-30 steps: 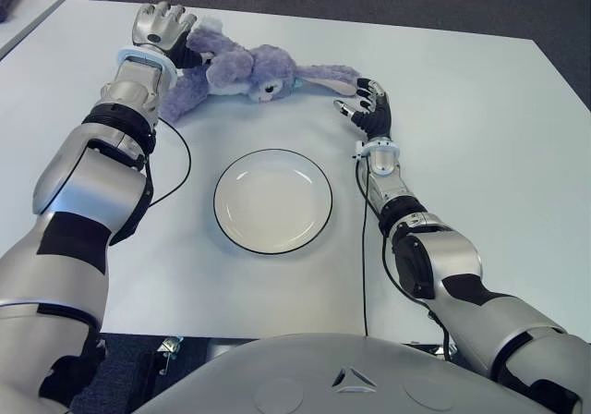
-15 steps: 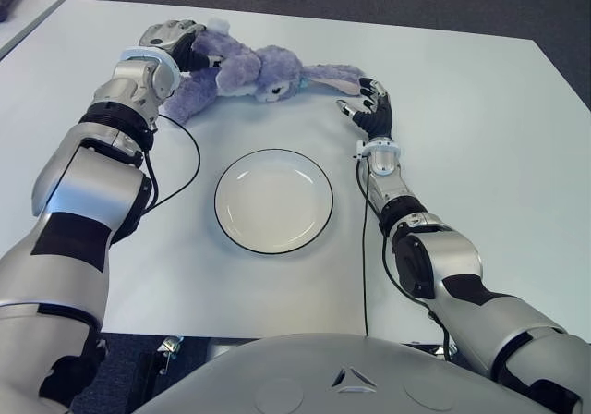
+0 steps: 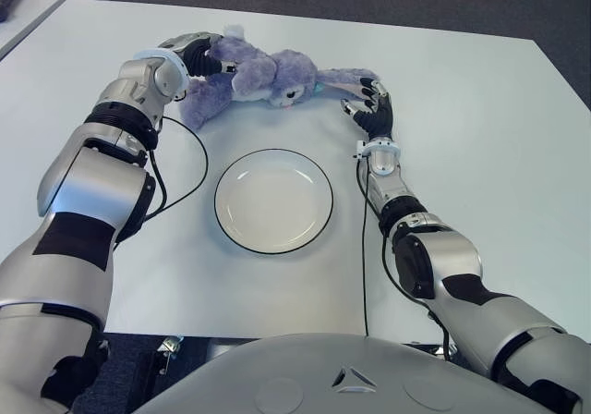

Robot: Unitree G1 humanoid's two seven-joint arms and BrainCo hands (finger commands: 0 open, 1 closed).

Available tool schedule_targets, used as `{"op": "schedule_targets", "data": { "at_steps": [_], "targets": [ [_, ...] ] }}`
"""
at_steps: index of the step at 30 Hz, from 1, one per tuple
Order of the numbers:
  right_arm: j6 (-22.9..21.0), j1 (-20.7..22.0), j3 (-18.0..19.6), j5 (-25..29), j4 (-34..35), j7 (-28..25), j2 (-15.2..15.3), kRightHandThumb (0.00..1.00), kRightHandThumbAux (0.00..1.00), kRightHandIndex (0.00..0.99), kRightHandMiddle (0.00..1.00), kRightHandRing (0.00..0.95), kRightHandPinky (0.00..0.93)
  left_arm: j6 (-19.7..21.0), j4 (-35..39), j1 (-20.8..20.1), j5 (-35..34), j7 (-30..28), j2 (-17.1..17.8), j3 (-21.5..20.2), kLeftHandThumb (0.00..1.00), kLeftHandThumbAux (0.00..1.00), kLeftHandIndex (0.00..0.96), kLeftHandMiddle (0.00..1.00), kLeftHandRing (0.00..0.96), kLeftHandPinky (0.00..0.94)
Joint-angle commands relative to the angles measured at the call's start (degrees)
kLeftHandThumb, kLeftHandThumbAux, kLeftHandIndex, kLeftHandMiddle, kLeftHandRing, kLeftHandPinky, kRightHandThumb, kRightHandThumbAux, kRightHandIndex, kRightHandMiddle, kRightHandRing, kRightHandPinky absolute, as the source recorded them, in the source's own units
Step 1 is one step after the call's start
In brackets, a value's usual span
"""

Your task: Put the doll into the plate.

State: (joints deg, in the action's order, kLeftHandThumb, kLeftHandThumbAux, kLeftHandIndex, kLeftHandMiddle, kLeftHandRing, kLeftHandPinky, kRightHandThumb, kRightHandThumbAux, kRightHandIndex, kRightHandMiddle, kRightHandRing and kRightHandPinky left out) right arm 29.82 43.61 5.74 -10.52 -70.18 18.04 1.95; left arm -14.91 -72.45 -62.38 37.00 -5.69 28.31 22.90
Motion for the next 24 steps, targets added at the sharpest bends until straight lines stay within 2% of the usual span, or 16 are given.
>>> {"op": "schedule_targets", "data": {
  "at_steps": [1, 5, 13, 16, 22, 24],
  "targets": [
    [-7.1, -11.7, 0.6, 0.5, -7.8, -0.2, -2.6, 0.312, 0.879, 0.206, 0.172, 0.131, 0.112, 0.2, -1.0, 1.1, -1.0, -4.1, -2.2, 0.6, 0.201, 0.299, 0.000, 0.000, 0.018, 0.052],
    [-7.0, -11.7, 0.8, 0.7, -7.7, -0.3, -2.7, 0.346, 0.877, 0.214, 0.178, 0.136, 0.118, 0.5, -1.6, 1.4, -1.2, -3.9, -3.1, 0.6, 0.211, 0.311, 0.000, 0.000, 0.002, 0.044],
    [-6.8, -11.6, 1.1, 0.8, -7.7, -0.1, -2.9, 0.373, 0.879, 0.216, 0.188, 0.143, 0.120, 1.8, -3.0, 4.3, -2.9, 0.6, -8.5, -0.4, 0.250, 0.345, 0.000, 0.000, 0.000, 0.014],
    [-6.5, -11.7, 1.0, 0.6, -7.7, 0.1, -3.0, 0.378, 0.880, 0.215, 0.190, 0.144, 0.116, 1.6, -3.9, 7.3, -5.3, 3.2, -11.3, -2.6, 0.273, 0.361, 0.000, 0.000, 0.000, 0.005],
    [-6.6, -11.7, 1.0, 0.5, -7.7, 0.3, -2.9, 0.381, 0.879, 0.214, 0.194, 0.149, 0.117, 1.8, -4.8, 10.7, -9.5, 5.5, -14.2, -6.7, 0.327, 0.367, 0.000, 0.000, 0.000, 0.037],
    [-6.9, -11.8, 1.1, 0.5, -7.7, 0.2, -2.9, 0.380, 0.880, 0.214, 0.193, 0.148, 0.119, 2.1, -5.0, 11.0, -10.7, 5.7, -15.0, -7.8, 0.402, 0.333, 0.000, 0.046, 0.071, 0.090]
  ]
}}
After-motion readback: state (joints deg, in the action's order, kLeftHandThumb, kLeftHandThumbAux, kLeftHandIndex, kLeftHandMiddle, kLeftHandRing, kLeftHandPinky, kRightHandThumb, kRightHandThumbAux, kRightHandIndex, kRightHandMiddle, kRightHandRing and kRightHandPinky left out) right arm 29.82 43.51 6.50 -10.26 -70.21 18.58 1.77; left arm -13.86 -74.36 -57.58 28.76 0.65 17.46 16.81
